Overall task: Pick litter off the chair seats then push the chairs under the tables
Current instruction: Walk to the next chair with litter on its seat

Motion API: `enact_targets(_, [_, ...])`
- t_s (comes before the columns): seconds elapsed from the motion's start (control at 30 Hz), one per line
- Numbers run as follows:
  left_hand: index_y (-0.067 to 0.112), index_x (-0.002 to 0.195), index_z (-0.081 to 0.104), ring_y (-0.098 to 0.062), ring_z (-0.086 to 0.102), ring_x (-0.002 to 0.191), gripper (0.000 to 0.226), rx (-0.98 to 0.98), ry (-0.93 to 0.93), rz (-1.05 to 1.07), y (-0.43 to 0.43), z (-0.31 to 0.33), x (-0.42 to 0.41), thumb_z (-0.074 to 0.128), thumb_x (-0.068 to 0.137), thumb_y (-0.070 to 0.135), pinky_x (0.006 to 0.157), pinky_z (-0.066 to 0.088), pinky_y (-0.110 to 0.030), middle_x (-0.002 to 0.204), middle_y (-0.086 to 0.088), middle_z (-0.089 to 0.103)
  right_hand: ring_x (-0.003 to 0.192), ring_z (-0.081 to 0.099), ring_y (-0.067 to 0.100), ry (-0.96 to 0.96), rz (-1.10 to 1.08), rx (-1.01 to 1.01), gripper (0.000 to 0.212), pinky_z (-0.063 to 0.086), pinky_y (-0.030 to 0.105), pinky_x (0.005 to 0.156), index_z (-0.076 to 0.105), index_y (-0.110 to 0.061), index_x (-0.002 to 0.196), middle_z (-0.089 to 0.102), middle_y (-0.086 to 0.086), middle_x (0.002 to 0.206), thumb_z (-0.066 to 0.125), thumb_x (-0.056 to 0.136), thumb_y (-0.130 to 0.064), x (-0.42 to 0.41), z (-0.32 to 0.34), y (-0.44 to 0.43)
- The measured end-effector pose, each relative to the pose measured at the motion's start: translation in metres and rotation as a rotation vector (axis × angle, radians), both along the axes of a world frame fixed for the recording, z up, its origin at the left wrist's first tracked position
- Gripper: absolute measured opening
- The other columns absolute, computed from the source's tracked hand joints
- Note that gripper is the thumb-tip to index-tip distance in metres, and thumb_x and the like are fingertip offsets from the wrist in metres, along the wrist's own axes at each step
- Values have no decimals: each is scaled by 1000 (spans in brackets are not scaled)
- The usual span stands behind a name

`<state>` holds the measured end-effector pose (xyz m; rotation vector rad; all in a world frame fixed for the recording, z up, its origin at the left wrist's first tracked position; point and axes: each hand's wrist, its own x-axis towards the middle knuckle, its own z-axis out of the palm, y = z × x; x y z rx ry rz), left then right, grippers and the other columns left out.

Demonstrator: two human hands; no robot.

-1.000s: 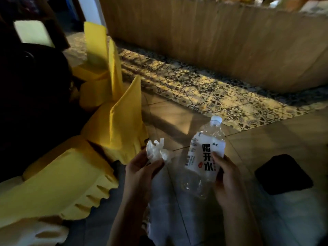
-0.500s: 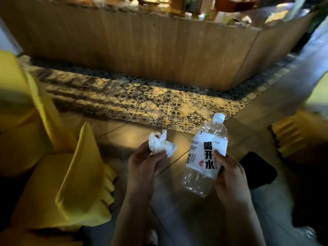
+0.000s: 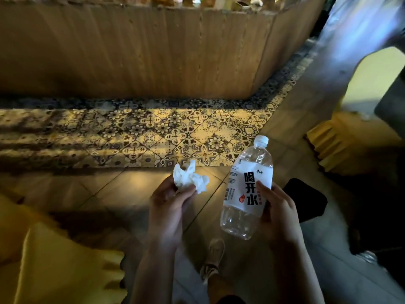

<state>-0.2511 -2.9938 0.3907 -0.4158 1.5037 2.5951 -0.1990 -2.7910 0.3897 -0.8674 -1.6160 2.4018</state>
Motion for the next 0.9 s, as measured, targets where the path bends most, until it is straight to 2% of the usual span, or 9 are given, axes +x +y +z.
enact_targets(0.03, [6,111,71,-16,76,90,35,-6,4,-20,5,-4,-16,65,83,-14,76,61,-23,98,-7,79,86,77,26,1,-28,-34,22,61,49,81,68,-8,118,79,14,101,61,98,-15,-17,2,6])
enact_targets(0.17, [7,106,73,-21,75,93,32,-106,-25,-57,42,-1,-99,67,83,-14,75,61,-24,100,-11,79,105,70,36,47,-82,-106,27,58,54,91,65,-4,123,75,19,112,57,99,-13,-98,5,40])
enact_targets(0.3, [8,106,73,-21,76,94,32,-113,1,-102,82,15,-181,67,82,-12,75,61,-25,102,-11,79,112,68,37,74,-131,-174,29,55,55,97,64,-3,125,73,21,118,58,98,-12,-176,14,80])
enact_targets(0.43, [9,105,73,-22,76,95,32,-135,-19,-154,120,15,-237,68,81,-12,74,60,-25,102,-11,79,108,70,35,95,-155,-172,30,58,50,89,65,-3,124,74,21,117,60,96,-12,-225,16,111])
enact_targets(0.57, [8,103,74,-25,76,95,31,-161,-58,-225,160,8,-298,69,80,-13,69,59,-22,102,-14,79,99,72,36,72,-218,-183,28,55,57,90,68,-2,115,73,26,114,64,90,-13,-270,6,145])
enact_targets(0.7, [12,105,74,-21,77,93,34,-190,-79,-289,202,1,-362,69,82,-12,69,59,-22,103,-10,79,102,70,36,32,-322,-152,27,56,57,89,69,-5,116,74,23,112,63,91,-14,-316,-6,182])
enact_targets(0.8, [13,105,75,-22,77,95,36,-163,-80,-352,239,-3,-423,68,82,-14,71,60,-22,103,-10,79,105,69,40,22,-406,-140,25,53,63,95,68,-5,117,73,25,113,61,94,-13,-358,-10,212])
enact_targets(0.9, [12,101,75,-18,78,86,38,-120,-77,-420,279,1,-479,63,83,-19,68,61,-21,96,-9,80,104,70,41,17,-497,-112,24,54,65,93,69,-4,115,74,25,111,63,93,-13,-401,-5,238])
